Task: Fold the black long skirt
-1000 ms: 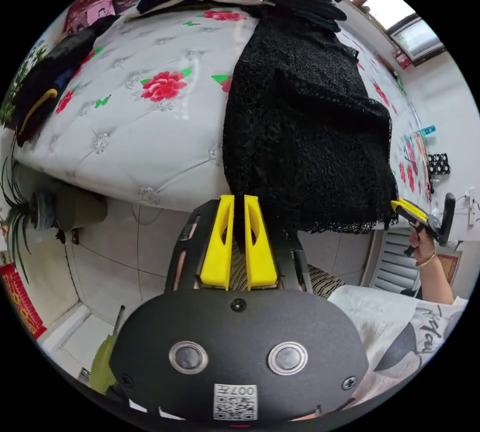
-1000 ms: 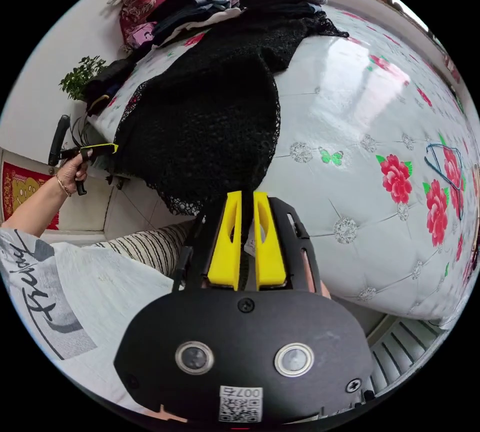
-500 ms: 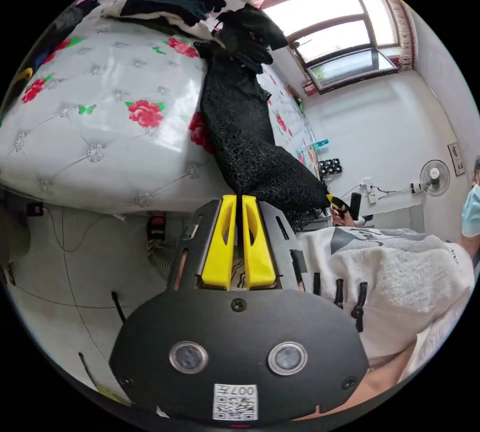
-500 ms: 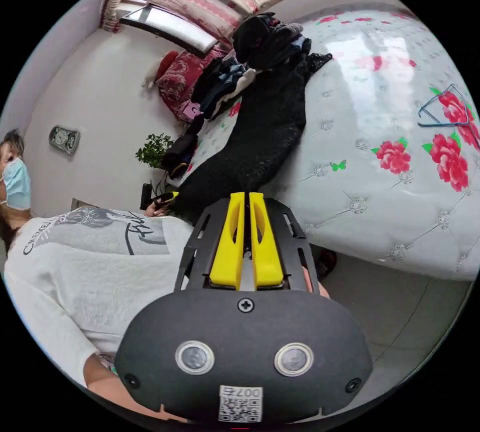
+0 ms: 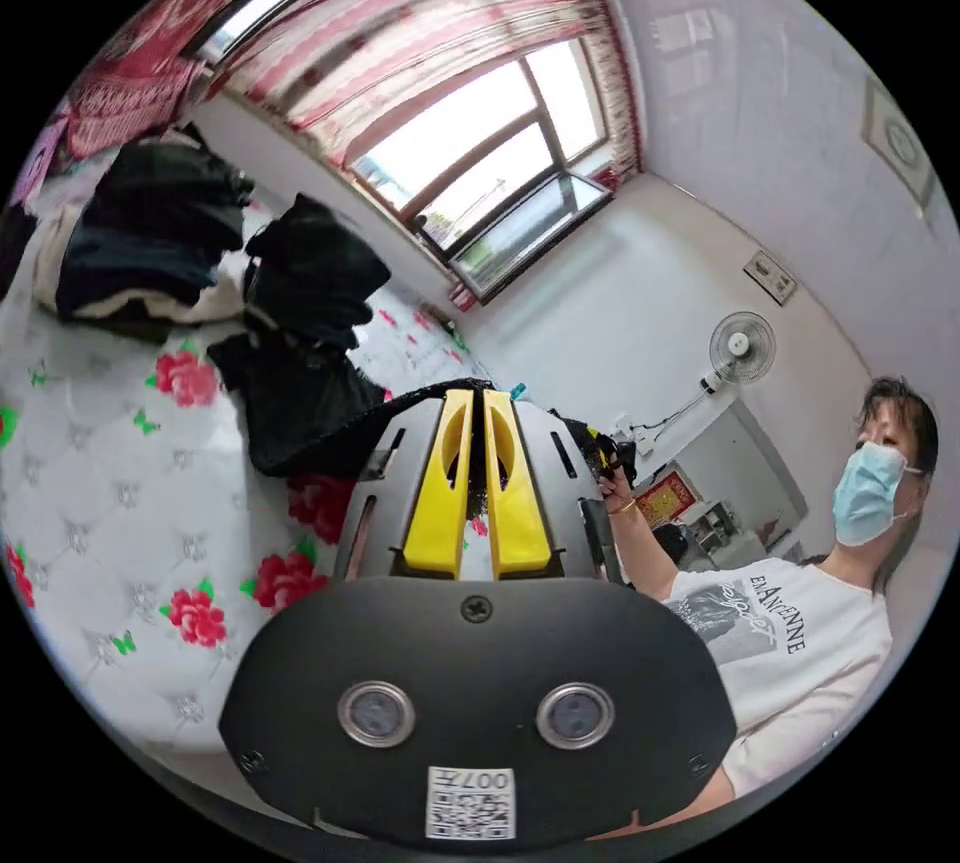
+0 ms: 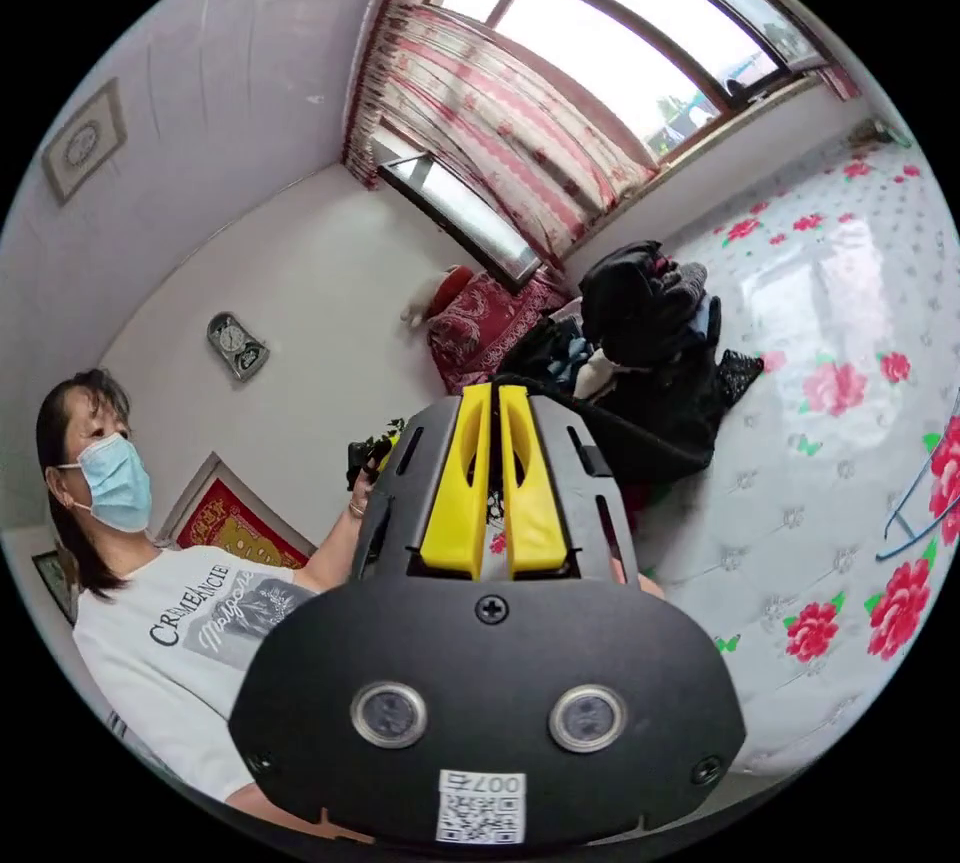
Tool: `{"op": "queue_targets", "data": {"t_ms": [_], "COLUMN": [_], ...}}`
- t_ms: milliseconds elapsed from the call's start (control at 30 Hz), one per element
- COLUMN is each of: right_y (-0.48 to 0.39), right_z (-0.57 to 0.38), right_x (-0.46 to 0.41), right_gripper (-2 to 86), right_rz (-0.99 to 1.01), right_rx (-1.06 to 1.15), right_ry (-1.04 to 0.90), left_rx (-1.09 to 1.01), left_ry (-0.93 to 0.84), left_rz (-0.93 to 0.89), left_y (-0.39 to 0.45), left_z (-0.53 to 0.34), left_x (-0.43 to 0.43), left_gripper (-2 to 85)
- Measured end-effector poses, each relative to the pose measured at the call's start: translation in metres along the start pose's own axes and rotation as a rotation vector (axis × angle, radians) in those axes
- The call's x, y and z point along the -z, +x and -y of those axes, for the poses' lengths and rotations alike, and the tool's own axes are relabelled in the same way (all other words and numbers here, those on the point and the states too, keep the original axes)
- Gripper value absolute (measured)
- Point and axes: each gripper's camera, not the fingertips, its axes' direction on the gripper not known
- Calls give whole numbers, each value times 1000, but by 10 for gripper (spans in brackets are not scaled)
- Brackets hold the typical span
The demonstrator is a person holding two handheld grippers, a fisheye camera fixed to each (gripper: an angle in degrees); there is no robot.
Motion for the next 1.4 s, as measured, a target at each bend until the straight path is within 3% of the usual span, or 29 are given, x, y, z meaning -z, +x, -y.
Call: {"op": "queue_targets", "data": {"t_ms": [67, 167, 367, 500, 700, 933, 1033, 1233, 1400], "right_y": [-43, -63, -46, -34, 7, 69, 85, 107, 117], "right_z": [-3, -38, -130, -150, -128, -54, -48, -119, -154], "right_x": [24, 47, 76, 71, 30, -43, -54, -78, -105], "right_gripper": [-3, -3, -2, -2, 1, 31, 49, 64, 62], "right_rz": [-4, 1, -16, 3, 0, -323, -379, -495, -546], "right_rx": [147, 186, -105, -224, -348, -303, -330, -356, -361], "right_ry": [27, 6, -113, -162, -179, -55, -76, -305, -416], "left_rx": [-75, -103, 188, 377, 447, 582, 510, 502, 449], "left_ry": [33, 22, -112, -98, -100, -44, 36, -293, -432], "left_rz": [-6, -4, -27, -24, 43, 175, 321, 410, 386], "left_y": [25, 45, 33, 12, -35, -118, -112, -120, -117], "left_z": [-4, -37, -139, -171, -142, -82, -76, -143, -174], "left_x": [17, 36, 49, 46, 0, -67, -65, -107, -159], "left_gripper": [-7, -7, -7, -6, 0, 76, 92, 112, 112]}}
